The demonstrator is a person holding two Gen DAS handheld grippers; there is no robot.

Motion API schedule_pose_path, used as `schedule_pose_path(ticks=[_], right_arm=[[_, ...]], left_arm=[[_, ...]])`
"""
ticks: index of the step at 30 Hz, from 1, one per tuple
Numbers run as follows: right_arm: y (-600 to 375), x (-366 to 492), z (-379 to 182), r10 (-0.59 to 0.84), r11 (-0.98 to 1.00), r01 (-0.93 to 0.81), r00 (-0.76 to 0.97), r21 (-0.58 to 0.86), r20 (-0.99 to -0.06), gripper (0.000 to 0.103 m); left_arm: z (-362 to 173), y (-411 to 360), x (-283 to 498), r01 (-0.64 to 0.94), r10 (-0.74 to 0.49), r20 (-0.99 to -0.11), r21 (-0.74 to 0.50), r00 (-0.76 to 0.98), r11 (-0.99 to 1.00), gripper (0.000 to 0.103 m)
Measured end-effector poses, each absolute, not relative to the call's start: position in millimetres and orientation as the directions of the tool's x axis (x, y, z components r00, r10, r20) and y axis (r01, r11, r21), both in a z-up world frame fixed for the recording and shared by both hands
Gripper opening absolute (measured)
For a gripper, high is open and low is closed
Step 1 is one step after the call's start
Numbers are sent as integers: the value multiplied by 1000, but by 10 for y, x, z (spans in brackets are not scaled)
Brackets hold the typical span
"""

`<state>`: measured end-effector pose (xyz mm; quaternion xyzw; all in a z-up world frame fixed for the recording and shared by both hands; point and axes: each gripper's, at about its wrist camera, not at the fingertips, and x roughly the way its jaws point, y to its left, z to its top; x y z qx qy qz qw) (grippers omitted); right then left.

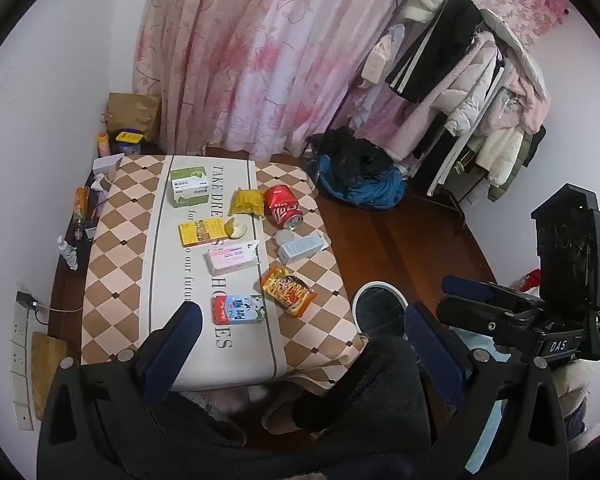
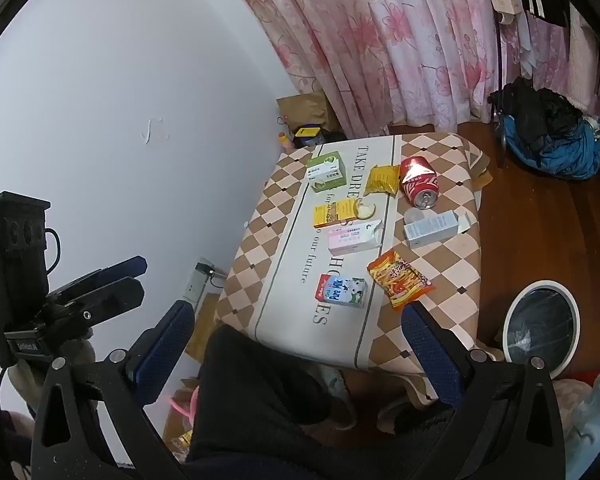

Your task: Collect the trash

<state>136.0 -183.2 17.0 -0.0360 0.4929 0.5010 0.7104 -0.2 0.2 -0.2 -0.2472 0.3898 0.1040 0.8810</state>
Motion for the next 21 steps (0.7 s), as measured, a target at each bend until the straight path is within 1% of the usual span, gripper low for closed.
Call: schedule_pose_path(ticks=[21], right_arm=[[-1726,1255,143,665,484,-760,-3,434,-747,103]], left_arm=[[-11,24,-20,-369,-25,-728,-376,685,850,103]])
